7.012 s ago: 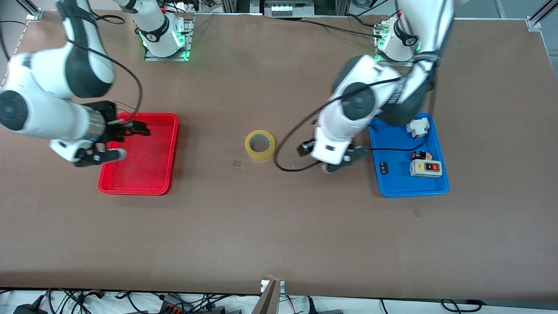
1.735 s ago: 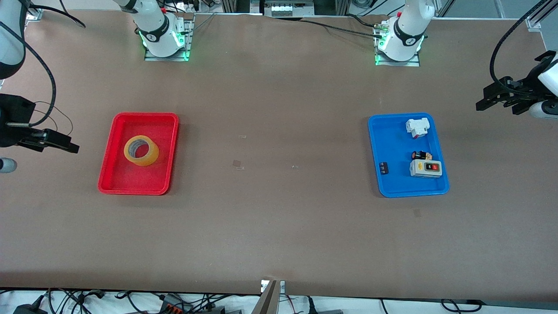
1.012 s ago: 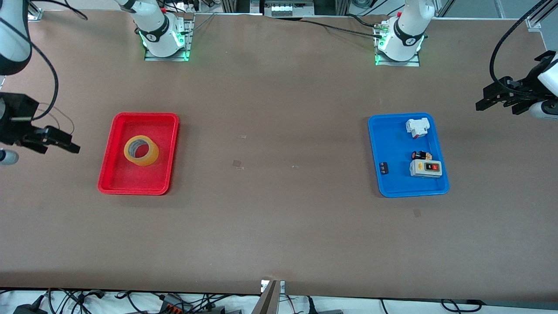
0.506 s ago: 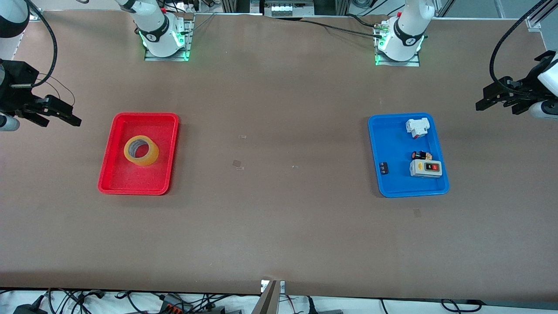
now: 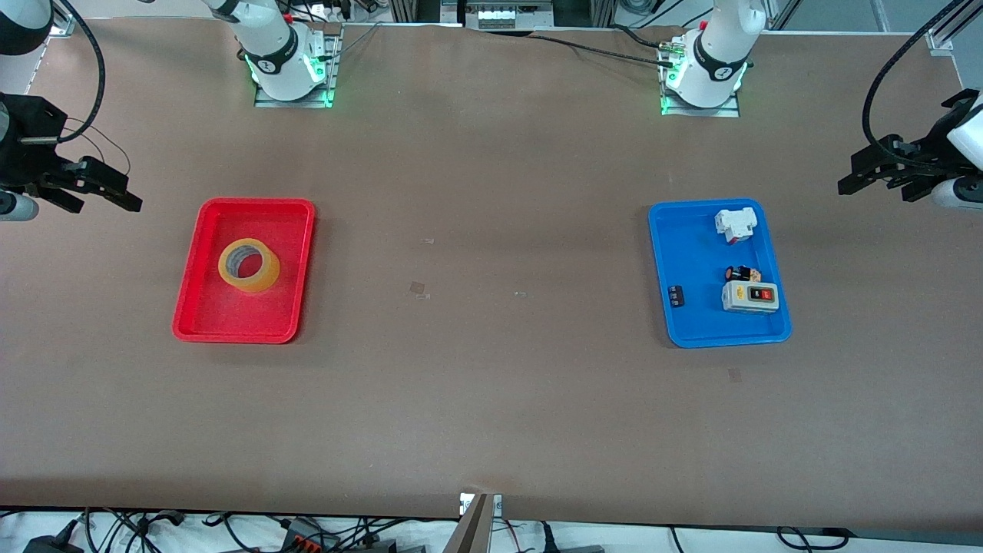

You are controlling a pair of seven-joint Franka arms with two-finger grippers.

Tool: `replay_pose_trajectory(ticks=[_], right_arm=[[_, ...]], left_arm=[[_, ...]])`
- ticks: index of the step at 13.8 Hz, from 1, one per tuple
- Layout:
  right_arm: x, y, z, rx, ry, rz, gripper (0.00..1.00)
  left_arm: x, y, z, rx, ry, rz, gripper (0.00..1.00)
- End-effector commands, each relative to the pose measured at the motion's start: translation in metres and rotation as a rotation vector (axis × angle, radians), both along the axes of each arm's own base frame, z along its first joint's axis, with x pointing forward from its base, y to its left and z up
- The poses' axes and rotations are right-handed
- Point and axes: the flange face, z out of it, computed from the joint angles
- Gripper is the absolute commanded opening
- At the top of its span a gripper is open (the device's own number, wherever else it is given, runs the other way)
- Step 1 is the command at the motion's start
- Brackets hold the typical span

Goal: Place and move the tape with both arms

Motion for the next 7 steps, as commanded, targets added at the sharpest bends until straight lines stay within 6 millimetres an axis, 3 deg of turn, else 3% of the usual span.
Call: replay_pose_trajectory(ticks=[1, 7], right_arm=[[-0.01, -0.0005, 0.0096, -0.008, 0.012, 0.014, 1.0], [-0.0096, 0.0015, 0.0104, -0.012, 0.009, 0.028, 1.0]], left_arm=[[0.0003, -0.0006, 0.0062, 0.019, 0.003, 0.007, 1.0], [0.0003, -0.0006, 0.0062, 0.019, 0.003, 0.007, 1.0]])
